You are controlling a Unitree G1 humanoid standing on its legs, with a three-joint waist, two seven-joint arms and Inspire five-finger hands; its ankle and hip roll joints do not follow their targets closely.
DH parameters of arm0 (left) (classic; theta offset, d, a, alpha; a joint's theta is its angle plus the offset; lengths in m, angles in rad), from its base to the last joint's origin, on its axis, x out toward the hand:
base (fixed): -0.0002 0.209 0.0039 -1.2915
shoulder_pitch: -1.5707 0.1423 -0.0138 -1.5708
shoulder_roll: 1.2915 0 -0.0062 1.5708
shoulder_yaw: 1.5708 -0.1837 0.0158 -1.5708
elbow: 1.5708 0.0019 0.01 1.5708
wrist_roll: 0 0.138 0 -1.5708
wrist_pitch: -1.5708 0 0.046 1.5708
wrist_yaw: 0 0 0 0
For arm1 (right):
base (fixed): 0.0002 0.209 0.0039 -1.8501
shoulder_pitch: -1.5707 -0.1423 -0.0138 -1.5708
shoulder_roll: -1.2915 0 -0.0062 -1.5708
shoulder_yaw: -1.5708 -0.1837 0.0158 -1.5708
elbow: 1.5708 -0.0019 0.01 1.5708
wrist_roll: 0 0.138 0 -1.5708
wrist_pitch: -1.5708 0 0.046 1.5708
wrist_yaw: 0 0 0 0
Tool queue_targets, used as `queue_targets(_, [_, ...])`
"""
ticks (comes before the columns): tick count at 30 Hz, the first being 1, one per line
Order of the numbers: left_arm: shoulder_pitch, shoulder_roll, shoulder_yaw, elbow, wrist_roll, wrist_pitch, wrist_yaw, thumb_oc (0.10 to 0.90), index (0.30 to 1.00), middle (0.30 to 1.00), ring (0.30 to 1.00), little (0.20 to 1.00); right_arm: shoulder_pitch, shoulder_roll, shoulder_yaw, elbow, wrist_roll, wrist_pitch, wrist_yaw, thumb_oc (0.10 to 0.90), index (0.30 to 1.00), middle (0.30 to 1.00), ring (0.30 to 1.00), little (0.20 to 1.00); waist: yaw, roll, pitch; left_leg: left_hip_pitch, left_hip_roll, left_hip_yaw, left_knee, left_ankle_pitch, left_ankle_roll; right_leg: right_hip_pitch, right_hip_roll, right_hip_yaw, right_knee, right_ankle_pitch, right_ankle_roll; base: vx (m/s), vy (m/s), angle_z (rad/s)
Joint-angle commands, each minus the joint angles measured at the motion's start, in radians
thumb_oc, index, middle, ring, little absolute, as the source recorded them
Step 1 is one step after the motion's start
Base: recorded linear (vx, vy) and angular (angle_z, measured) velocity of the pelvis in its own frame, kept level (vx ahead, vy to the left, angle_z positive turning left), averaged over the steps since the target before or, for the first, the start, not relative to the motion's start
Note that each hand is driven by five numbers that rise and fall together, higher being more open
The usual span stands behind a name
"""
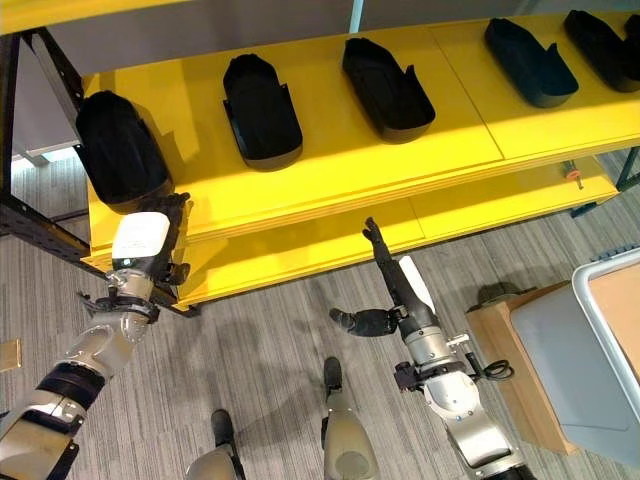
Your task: Move parts from the plastic box to the shelf.
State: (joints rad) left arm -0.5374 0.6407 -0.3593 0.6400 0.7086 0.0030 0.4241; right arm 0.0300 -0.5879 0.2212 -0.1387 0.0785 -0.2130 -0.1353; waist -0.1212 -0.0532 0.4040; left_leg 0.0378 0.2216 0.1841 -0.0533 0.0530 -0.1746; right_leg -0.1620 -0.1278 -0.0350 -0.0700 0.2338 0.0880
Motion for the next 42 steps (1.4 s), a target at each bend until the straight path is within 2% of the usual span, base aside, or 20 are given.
queue_targets(1, [-0.136, 0.030, 0.005, 0.060, -0.050, 0.003, 0.058, 0.900, 1.000, 1.000, 1.000, 1.000, -0.032, -0.040, -0.034, -0.077, -0.011, -0.099, -0.016, 0.900, 1.000, 1.000, 1.000, 1.000, -0.008, -0.014, -0.084, -0.064, 0.038, -0.043, 0.128, -0.050, 0.004, 0.016, -0.115, 0.020, 0.162, -0.163, 0.087, 0.00, 0.000, 0.00])
queue_targets(19, [-0.204, 0.031, -0.023, 0.194, -0.111, 0.003, 0.067, 0.900, 1.000, 1.000, 1.000, 1.000, -0.036, -0.060, -0.020, -0.082, -0.002, -0.110, -0.018, 0.900, 1.000, 1.000, 1.000, 1.000, -0.012, -0.019, -0.082, -0.069, 0.040, -0.045, 0.138, -0.050, 0.002, 0.012, -0.114, 0.024, 0.169, -0.164, 0.089, 0.00, 0.000, 0.00])
queue_targets(42, [-0.207, 0.094, -0.018, 0.217, -0.119, 0.003, 0.066, 0.900, 1.000, 1.000, 1.000, 1.000, -0.038, -0.068, -0.019, -0.074, 0.002, -0.111, -0.014, 0.900, 1.000, 1.000, 1.000, 1.000, -0.005, -0.018, -0.080, -0.079, 0.038, -0.053, 0.150, -0.050, 0.001, 0.013, -0.118, 0.017, 0.175, -0.163, 0.092, 0.00, 0.003, 0.02])
